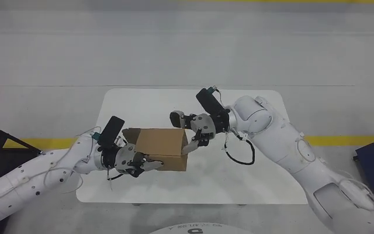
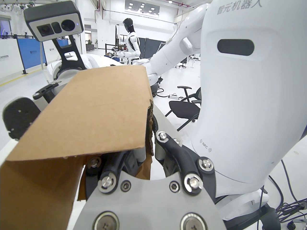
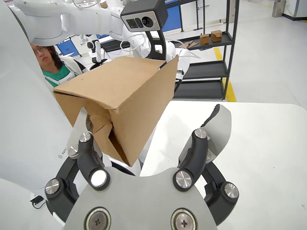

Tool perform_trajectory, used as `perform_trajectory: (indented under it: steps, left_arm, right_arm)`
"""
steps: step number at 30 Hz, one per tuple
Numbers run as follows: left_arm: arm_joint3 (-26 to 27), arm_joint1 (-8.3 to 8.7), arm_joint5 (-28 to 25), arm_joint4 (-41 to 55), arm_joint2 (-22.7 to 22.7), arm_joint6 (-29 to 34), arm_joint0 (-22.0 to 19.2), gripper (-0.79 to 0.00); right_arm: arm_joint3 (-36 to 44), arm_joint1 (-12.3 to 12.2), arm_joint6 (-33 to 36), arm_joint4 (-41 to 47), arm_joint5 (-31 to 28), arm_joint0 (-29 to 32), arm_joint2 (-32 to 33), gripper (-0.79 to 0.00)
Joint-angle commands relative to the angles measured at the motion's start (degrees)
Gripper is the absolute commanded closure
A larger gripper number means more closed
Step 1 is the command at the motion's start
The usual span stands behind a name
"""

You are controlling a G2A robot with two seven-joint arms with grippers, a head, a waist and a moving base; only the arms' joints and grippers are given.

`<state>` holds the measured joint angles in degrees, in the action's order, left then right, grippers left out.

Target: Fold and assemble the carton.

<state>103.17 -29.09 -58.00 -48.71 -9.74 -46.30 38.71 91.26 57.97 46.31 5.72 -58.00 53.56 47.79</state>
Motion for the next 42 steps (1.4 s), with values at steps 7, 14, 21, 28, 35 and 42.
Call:
perform_trajectory:
  steps: [7,14,21,28,35,42]
  left_arm:
    - [-0.45,1.33,0.00,1.87,0.00,-0.01,-0.49,0.000]
    - [-0.33,1.80,0.00,1.41,0.00,0.00,0.00,0.000]
    - [-9.90,2.39,0.00,-7.69,0.00,12.80,-1.17,0.000]
    - [-2.83,-0.37,13.82,3.61,-0.14,57.41,-5.74,0.000]
    - [8.75,-8.17,34.82,7.46,0.00,97.08,-10.20,0.000]
    - [0.35,-21.37,41.46,13.86,0.00,110.46,-10.07,0.000]
  right_arm:
    - [3.84,-2.05,-0.03,-0.90,0.00,5.39,6.74,-0.785]
    - [2.98,-2.25,-1.36,-3.42,0.00,6.21,7.83,-0.785]
    - [2.63,-3.07,-7.24,-10.60,0.00,10.08,13.85,-0.785]
    - [7.03,-3.73,-12.19,-21.33,6.40,16.32,18.91,-0.785]
    - [11.32,-4.22,-12.87,-25.52,11.48,20.01,21.06,-0.785]
    - [15.47,-5.18,-15.14,-27.14,10.67,26.08,26.18,-0.785]
